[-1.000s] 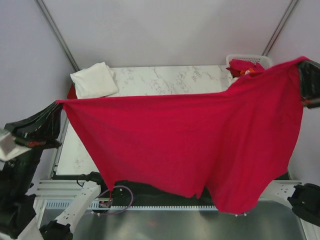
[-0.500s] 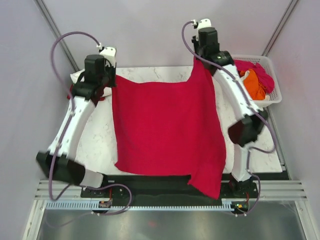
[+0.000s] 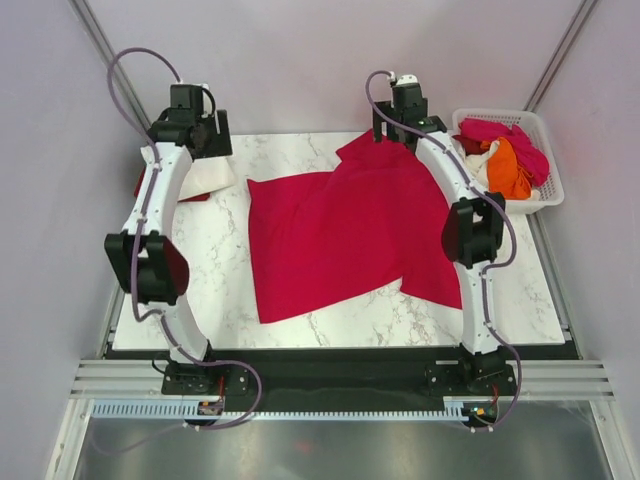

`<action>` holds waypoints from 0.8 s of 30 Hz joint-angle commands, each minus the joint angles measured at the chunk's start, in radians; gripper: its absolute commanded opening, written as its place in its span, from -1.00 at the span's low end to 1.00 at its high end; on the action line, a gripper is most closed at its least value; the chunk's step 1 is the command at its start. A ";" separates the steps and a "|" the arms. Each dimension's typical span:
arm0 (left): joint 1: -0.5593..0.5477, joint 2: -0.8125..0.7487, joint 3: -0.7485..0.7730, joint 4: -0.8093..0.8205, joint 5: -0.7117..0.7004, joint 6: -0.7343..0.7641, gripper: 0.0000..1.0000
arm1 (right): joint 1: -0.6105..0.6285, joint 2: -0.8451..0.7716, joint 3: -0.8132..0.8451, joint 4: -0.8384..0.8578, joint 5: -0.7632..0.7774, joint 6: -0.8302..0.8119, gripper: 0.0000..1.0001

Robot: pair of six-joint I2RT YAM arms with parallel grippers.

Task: Fold and stack the t-shirts
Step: Flatten the tshirt out

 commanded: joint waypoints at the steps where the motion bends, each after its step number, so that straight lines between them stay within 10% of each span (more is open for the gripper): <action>1: -0.044 -0.180 -0.108 0.040 0.111 -0.105 0.58 | 0.009 -0.251 -0.103 0.079 -0.033 0.075 0.96; 8: -0.102 -0.214 -0.496 0.287 0.288 -0.246 0.55 | 0.014 -0.450 -0.670 0.172 -0.189 0.197 0.96; 24: -0.148 0.388 -0.020 0.155 0.202 -0.228 0.50 | 0.213 -0.694 -1.392 0.399 -0.226 0.390 0.96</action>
